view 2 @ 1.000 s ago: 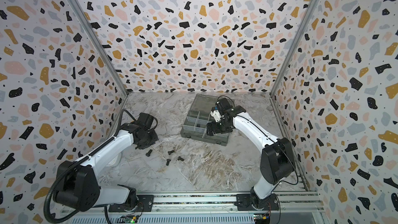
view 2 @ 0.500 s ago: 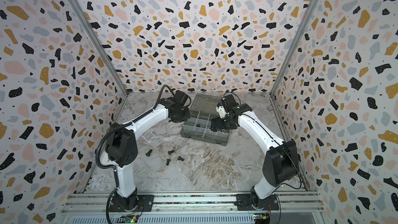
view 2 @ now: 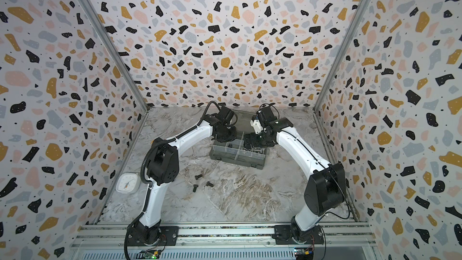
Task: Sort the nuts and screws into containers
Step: 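Carry the black nut into the black-nut compartment and open the left gripper, then move the left gripper back toward the black parts near the robot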
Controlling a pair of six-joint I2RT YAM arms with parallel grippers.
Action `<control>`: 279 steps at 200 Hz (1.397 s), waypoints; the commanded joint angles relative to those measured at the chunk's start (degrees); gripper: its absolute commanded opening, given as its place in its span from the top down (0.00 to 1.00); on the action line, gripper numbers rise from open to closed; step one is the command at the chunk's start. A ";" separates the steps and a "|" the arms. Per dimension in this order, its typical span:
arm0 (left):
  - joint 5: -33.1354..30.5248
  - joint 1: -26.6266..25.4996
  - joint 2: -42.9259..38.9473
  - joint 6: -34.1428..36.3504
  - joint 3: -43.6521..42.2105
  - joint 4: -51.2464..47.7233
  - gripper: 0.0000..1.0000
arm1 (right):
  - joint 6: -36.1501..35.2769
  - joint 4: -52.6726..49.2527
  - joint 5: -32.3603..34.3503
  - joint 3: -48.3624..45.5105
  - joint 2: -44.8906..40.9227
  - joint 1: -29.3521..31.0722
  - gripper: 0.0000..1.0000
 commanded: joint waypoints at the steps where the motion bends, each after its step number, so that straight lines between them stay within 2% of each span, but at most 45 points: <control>1: 1.96 -0.33 -0.17 0.08 -1.39 2.18 0.93 | 0.17 -1.90 1.19 0.94 -0.60 -0.30 0.08; 61: 2.48 -0.48 -0.94 -0.32 -3.98 3.69 0.93 | -0.02 -2.21 1.92 0.25 -1.63 -0.87 0.08; 83: 2.41 -0.51 -1.01 -0.27 -4.08 3.77 0.90 | 0.15 -2.14 2.04 -0.07 -2.07 -0.87 0.08; 91: 2.49 -0.51 -1.11 -0.14 -4.14 3.72 0.85 | 0.25 -2.13 2.13 -0.24 -2.29 -0.87 0.08; 137: 2.61 -0.51 -2.30 0.24 -3.54 3.45 0.47 | 0.60 -2.20 2.55 -0.94 -3.22 -0.83 0.08; 159: 2.05 -0.46 -4.43 1.10 -2.35 1.72 0.46 | 0.66 -2.71 2.60 -0.68 -3.48 -0.87 0.08; 175: -0.60 0.07 -7.99 2.28 -3.47 0.02 0.46 | 0.55 -2.87 2.34 -0.27 -4.09 -0.74 0.07; 196: -3.32 2.43 -14.69 2.88 -10.91 -0.47 0.45 | 0.60 -3.41 2.31 0.50 -4.49 0.24 0.07; 210: -4.78 4.70 -19.90 3.02 -19.16 0.38 0.39 | 1.14 -3.09 2.82 1.58 -4.93 1.83 0.07; 230: -8.24 7.48 -27.01 4.13 -29.86 0.24 0.36 | 1.61 -3.05 2.92 4.60 -4.79 4.14 0.07; 279: -16.83 9.45 -38.77 6.22 -46.78 -3.28 0.33 | 1.64 -3.75 3.21 6.97 -0.60 7.94 0.07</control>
